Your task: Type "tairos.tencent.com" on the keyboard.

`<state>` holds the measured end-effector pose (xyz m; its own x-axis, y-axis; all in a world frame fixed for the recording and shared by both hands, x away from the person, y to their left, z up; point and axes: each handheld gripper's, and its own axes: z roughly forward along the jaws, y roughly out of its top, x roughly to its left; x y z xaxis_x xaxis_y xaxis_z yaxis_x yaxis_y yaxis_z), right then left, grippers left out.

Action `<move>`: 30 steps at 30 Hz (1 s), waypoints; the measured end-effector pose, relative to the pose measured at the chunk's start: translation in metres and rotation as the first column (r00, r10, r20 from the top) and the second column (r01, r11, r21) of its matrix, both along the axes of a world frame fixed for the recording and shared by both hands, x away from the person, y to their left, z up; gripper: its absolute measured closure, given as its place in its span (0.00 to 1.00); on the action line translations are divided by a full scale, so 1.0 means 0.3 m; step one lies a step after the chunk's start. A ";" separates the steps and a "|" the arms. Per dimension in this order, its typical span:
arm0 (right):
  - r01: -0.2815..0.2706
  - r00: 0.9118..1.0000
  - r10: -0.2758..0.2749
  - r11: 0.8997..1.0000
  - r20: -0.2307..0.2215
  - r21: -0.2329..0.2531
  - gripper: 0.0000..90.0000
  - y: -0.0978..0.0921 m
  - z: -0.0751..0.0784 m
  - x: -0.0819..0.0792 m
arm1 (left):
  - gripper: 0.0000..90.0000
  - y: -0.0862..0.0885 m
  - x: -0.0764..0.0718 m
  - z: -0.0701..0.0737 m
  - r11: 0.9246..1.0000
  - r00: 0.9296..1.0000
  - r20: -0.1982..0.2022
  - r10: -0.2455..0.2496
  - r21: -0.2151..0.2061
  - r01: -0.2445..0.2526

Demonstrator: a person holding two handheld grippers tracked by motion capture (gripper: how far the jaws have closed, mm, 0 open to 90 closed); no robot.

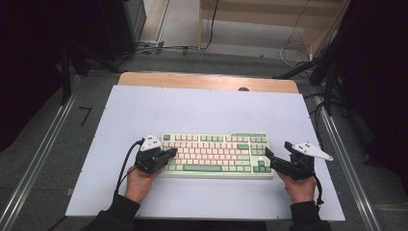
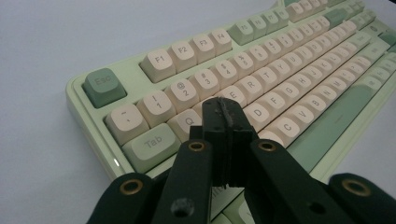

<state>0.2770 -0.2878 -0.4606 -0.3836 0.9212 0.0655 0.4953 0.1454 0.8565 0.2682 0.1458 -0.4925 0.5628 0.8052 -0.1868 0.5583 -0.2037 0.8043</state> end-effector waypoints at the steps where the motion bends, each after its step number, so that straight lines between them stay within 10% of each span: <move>1: -0.006 1.000 0.006 1.000 0.002 0.004 0.21 0.011 0.005 0.004 | 1.00 0.001 -0.001 0.001 1.000 1.000 0.001 0.003 -0.001 -0.003; 19: -0.090 0.996 0.090 0.995 0.004 0.045 0.22 0.146 0.026 0.047 | 1.00 -0.014 0.003 -0.006 1.000 1.000 -0.001 -0.003 0.004 0.003; 23: -0.105 0.995 0.105 0.993 0.001 0.060 0.23 0.158 0.025 0.049 | 0.61 0.044 -0.026 0.035 0.989 0.994 0.110 0.030 -0.150 -0.013; 30: -0.132 0.991 0.133 0.989 -0.013 0.064 0.24 0.171 0.016 0.058 | 0.36 0.110 -0.009 0.009 0.969 0.986 0.056 0.159 -0.199 -0.145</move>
<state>0.2946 -0.2365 -0.4558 -0.5004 0.8560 0.1298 0.4903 0.1566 0.8574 0.2656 0.1788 -0.4898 0.4544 0.8345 -0.3116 0.5109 0.0424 0.8586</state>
